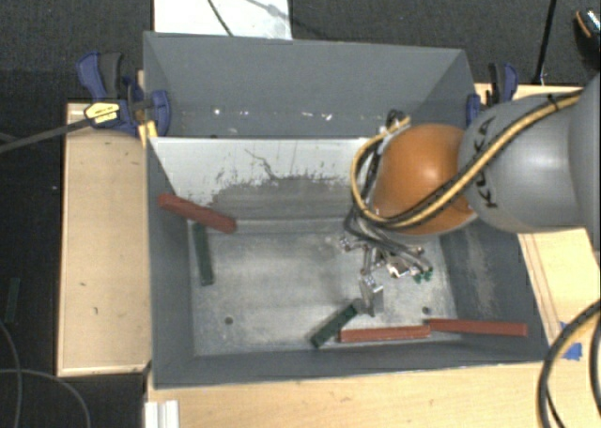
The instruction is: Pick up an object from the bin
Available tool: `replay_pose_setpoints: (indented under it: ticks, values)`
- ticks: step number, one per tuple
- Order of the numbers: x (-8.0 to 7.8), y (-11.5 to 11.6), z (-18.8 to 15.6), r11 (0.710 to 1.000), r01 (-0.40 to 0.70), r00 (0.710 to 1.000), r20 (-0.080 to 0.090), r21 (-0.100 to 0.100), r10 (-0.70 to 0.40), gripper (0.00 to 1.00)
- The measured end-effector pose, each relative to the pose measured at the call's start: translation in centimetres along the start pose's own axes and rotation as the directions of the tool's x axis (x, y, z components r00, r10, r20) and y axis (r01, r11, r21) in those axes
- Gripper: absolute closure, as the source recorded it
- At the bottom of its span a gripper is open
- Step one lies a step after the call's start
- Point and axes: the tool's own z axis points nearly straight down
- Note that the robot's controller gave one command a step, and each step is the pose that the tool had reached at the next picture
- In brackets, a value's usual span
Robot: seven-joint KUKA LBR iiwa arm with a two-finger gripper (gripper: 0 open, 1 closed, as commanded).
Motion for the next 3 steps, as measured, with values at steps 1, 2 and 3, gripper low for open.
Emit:
replay_pose_setpoints:
  ticks: [1, 2, 3]
  values:
    - [7.2, 0.4, -1.0, 0.938, 0.346, 0.938, 0.004, 0.002, -0.346, 0.0]
    - [6.9, 0.6, -0.6, 0.95, 0.311, 0.95, 0.006, 0.006, -0.311, 0.0]
    - [7.3, -0.9, -0.2, 0.978, 0.209, 0.978, 0.007, 0.002, -0.209, 0.0]
